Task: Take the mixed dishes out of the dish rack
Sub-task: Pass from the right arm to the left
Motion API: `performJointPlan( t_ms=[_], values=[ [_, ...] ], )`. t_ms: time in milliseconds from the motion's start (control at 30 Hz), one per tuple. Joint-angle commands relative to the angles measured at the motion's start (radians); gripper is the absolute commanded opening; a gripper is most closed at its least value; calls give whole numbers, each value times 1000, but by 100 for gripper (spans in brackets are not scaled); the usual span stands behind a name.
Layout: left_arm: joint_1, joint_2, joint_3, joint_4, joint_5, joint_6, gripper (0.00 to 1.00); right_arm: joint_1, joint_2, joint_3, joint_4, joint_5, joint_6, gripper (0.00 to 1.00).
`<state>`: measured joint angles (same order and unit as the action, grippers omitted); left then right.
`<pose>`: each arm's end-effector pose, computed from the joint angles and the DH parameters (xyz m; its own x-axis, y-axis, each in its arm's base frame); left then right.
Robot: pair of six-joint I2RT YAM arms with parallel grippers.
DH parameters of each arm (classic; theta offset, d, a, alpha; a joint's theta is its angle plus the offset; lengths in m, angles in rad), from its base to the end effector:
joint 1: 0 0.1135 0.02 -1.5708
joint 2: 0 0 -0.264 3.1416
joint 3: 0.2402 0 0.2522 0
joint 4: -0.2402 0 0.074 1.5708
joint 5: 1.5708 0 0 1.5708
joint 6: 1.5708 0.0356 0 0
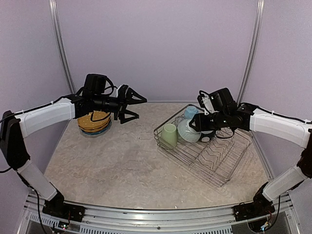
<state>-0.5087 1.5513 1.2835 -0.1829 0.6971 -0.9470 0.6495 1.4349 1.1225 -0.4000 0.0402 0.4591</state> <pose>0.3017 -0.1944 0.3264 -0.9350 -0.1911 -0.2988 0.2042 0.3989 -0.8940 0.2547 0.1916 0.2853 -0.7237 0.0064 -0.6901 -0.2893 0.9050 0.3118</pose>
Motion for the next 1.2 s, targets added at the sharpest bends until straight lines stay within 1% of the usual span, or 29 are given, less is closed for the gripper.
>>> performJointPlan(
  t_ms=[0, 133, 333, 433, 533, 600, 700, 833, 933, 1067, 1167],
  values=[
    [-73, 126, 39, 229, 100, -186, 94, -29, -84, -24, 135, -60, 47, 0],
    [-122, 247, 100, 351, 133, -269, 93, -46, -126, -45, 191, -127, 73, 0],
    [-172, 393, 201, 510, 184, -415, 88, -52, -159, -91, 335, -266, 134, 0],
    [-193, 455, 239, 588, 200, -469, 85, -52, -159, -100, 374, -310, 147, 0],
    [-210, 490, 262, 613, 208, -493, 80, -51, -169, -116, 398, -328, 162, 0],
    [-214, 502, 258, 634, 209, -511, 72, -51, -172, -122, 430, -343, 165, 0],
    [-214, 508, 237, 695, 212, -554, 58, -51, -170, -124, 432, -348, 167, 0],
    [-214, 513, 214, 834, 222, -631, 41, -52, -163, -128, 459, -376, 173, 0],
    [-215, 516, 199, 907, 232, -678, 30, -52, -155, -132, 481, -394, 177, 0],
    [-215, 498, 176, 919, 237, -682, 11, -51, -141, -135, 512, -418, 181, 0],
    [-210, 472, 146, 906, 234, -664, 1, -53, -119, -125, 509, -431, 173, 0]
  ],
)
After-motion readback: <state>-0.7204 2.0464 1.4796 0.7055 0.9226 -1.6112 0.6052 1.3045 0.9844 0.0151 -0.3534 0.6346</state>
